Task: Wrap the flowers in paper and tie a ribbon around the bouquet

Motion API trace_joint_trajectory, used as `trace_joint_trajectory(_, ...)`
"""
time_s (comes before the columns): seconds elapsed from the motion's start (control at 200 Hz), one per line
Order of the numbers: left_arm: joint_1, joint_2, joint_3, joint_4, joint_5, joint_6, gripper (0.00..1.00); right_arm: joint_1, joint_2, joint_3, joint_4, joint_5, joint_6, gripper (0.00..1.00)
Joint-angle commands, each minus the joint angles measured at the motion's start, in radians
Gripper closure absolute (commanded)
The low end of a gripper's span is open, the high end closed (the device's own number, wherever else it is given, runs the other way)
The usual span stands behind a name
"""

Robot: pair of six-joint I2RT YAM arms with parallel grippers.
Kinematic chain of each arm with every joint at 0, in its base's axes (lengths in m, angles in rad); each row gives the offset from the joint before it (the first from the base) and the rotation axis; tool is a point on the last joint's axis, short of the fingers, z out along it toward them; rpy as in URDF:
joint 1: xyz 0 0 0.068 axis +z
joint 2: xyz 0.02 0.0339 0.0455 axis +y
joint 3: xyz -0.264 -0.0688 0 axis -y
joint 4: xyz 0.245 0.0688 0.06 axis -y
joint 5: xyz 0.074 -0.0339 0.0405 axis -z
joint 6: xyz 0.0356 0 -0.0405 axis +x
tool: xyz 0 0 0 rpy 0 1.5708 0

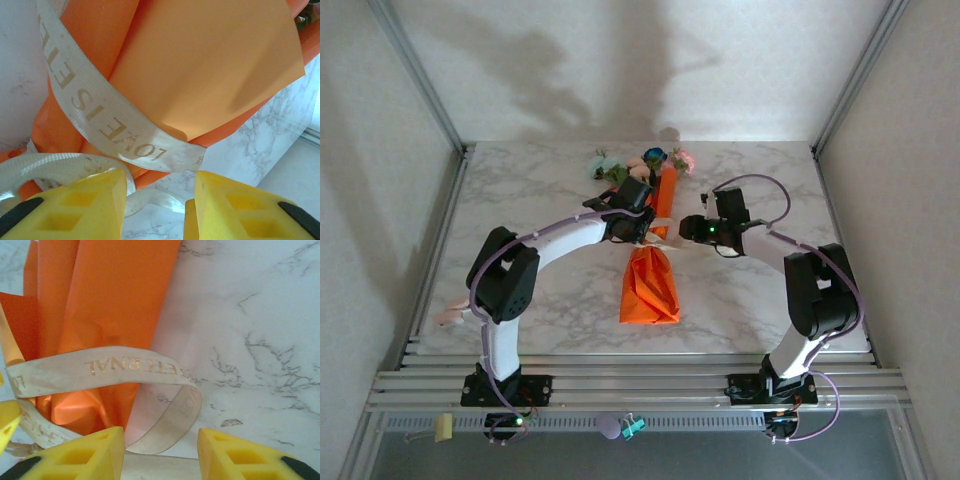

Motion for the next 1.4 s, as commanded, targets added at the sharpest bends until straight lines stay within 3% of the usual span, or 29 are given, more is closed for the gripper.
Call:
trace_joint_trajectory(0.0,0.0,-0.035,0.018,-0.035,-0.013,0.019,0.58,0.019,0.002,-0.013,0.075,-0.01,0.075,0.57)
trace_joint_trajectory(0.085,-0.004,-0.044,0.045,-0.064,-0.031,0.044,0.51,0.033,0.016,0.003,0.041,0.015,0.031,0.58)
trace_joint_trajectory(0.225,-0.015,-0.06,0.052,-0.089,-0.019,0.082,0.51,0.032,0.059,0.026,-0.048,0.057,0.043,0.6)
trace_joint_trajectory(0.511,-0.023,-0.052,0.035,-0.071,0.021,0.116,0.57,0.032,0.159,0.134,-0.172,0.114,0.076,0.65)
trace_joint_trajectory(0.781,-0.023,-0.06,0.034,-0.073,0.018,0.122,0.58,0.05,0.255,0.215,-0.188,0.124,0.1,0.73)
trace_joint_trajectory(1.041,-0.022,-0.085,0.048,-0.09,0.005,0.136,0.58,0.064,0.276,0.232,-0.194,0.15,0.103,0.73)
trace_joint_trajectory(1.236,-0.019,-0.111,0.05,-0.106,-0.005,0.155,0.58,0.068,0.27,0.258,-0.166,0.171,0.104,1.0)
trace_joint_trajectory(1.396,-0.016,-0.148,0.006,-0.093,0.028,0.124,0.54,0.078,0.19,0.311,-0.215,0.26,0.065,1.0)
